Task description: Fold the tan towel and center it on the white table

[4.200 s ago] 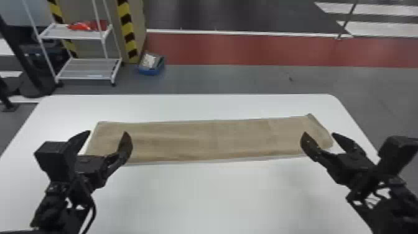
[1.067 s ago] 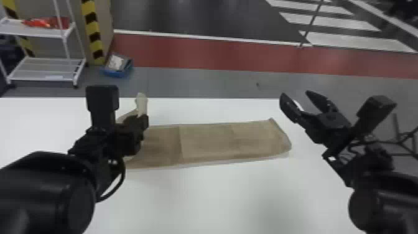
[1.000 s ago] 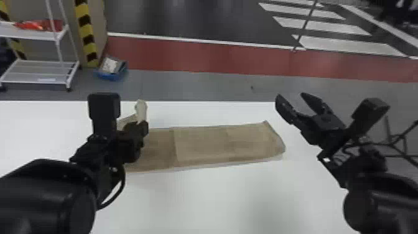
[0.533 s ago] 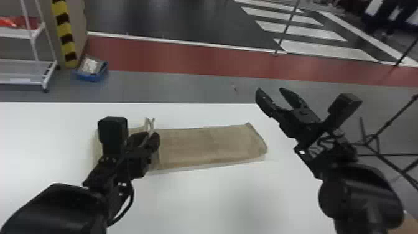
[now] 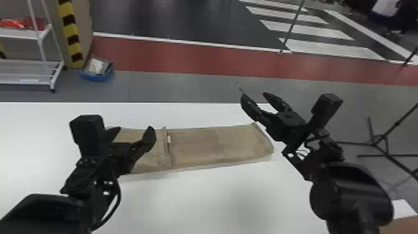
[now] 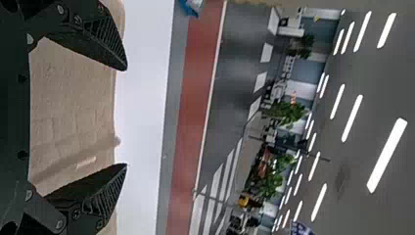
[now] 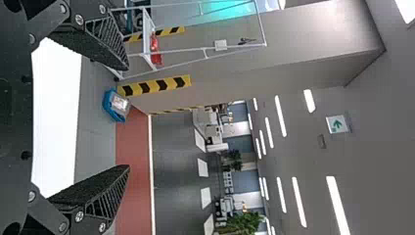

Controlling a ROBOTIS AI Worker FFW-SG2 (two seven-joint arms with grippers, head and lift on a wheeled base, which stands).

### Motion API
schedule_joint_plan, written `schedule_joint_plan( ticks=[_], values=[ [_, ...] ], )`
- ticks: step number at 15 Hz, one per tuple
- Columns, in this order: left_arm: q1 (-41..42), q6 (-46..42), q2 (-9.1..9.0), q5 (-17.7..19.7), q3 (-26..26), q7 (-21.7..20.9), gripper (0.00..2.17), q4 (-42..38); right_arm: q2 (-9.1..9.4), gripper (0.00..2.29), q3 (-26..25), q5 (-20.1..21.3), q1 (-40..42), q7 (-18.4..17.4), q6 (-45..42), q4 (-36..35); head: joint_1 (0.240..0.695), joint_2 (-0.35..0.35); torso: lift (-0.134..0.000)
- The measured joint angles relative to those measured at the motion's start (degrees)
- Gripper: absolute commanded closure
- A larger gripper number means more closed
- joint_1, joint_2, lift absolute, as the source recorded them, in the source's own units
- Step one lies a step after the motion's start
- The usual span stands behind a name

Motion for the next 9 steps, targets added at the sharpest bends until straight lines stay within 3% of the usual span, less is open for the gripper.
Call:
schedule_joint_plan(
  ticks=[3,6,9],
  values=[
    [3.6,-7.6,0.48,-1.7,5.5,0.2,0.04,-3.4,0.07,0.32,2.4,-2.0,0.3,0.8,2.4,2.5,0.674,-0.110,-0.113],
    [4.4,-9.6,3.71,-3.9,8.0,0.7,0.05,-3.9,0.24,0.32,5.5,-3.6,0.3,3.4,6.1,6.3,0.695,-0.022,-0.113],
    [4.8,-10.0,4.27,-8.4,9.5,1.2,0.05,-2.1,1.95,0.41,11.2,-2.3,-0.1,2.4,6.4,8.5,0.695,0.055,-0.113]
  ],
)
